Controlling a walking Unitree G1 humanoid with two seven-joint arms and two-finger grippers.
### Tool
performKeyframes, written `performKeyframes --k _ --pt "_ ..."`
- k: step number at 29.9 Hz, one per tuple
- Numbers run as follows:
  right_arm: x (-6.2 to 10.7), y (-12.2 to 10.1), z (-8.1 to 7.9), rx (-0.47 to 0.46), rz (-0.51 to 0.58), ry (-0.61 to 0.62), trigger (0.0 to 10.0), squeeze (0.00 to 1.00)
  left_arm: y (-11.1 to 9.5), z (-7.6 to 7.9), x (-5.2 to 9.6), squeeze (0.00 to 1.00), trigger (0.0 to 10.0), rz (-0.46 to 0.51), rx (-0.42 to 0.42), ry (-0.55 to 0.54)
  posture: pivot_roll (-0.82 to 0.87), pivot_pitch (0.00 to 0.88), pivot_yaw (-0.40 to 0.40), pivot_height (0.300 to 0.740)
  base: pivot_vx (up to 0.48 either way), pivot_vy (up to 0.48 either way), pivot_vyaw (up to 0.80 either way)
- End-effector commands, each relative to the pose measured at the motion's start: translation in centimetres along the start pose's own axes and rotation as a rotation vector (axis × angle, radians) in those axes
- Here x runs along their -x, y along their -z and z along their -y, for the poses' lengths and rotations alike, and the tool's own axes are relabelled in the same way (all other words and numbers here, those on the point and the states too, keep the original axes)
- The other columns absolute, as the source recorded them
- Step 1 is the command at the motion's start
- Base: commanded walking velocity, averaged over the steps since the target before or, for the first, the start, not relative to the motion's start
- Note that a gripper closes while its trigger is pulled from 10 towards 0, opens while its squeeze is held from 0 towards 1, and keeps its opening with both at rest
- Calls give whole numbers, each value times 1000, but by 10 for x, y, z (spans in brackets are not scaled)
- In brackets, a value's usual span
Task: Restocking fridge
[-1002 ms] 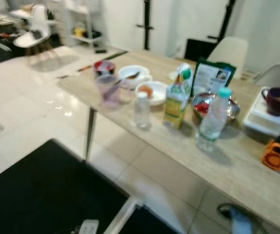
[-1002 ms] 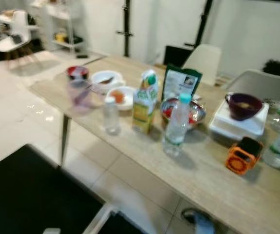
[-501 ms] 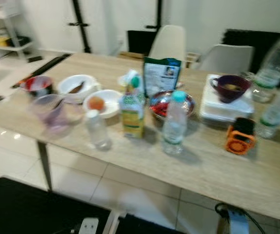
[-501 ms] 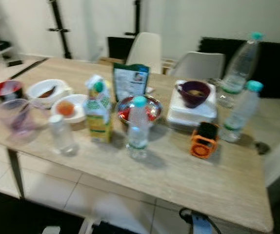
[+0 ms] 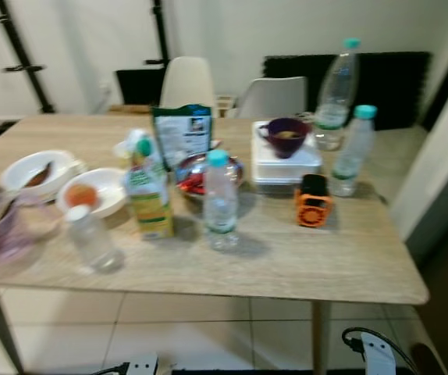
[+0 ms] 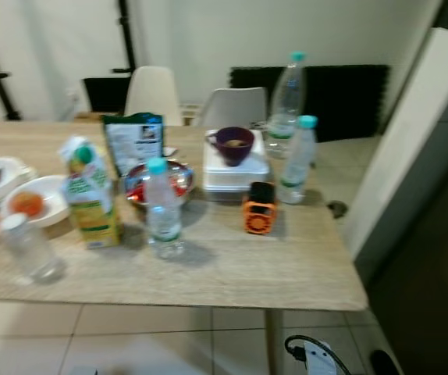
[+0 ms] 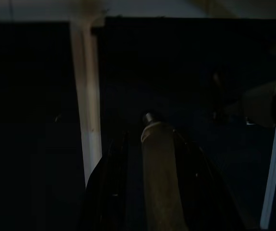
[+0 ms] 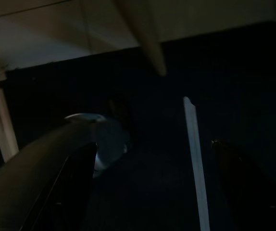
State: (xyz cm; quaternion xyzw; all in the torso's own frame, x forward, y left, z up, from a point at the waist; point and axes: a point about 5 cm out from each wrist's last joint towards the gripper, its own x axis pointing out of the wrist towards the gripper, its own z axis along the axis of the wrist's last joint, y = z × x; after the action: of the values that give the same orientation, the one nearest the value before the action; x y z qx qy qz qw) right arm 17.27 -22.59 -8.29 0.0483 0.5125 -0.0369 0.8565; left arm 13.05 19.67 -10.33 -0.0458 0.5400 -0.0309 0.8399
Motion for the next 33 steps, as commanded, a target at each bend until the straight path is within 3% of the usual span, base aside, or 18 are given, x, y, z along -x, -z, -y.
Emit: performKeyframes --k 1,6,15,20,28,33 --pt "0 3 0 6 -14 -4 10000 0 0 -1 0 0 10000 4 14 -2 -2 0 29 740 0 0 -763" --pt "0 3 0 12 -9 -6 10000 0 -1 0 0 0 10000 6 14 3 4 0 23 740 0 0 -755" --pt "1 3 2 35 -10 6 10000 0 -2 0 0 0 10000 9 27 -13 -1 0 8 740 0 -384 0" --pt "0 3 2 44 -9 3 10000 0 -3 -1 0 0 10000 16 37 -26 -2 0 9 740 0 0 0" --pt "0 0 -1 46 -3 -1 10000 0 0 -6 1 0 10000 36 106 -80 -6 0 12 740 0 0 0" --pt "0 1 -1 48 -8 -1 10000 0 3 -19 5 0 10000 49 176 -135 -5 0 11 740 0 0 0"
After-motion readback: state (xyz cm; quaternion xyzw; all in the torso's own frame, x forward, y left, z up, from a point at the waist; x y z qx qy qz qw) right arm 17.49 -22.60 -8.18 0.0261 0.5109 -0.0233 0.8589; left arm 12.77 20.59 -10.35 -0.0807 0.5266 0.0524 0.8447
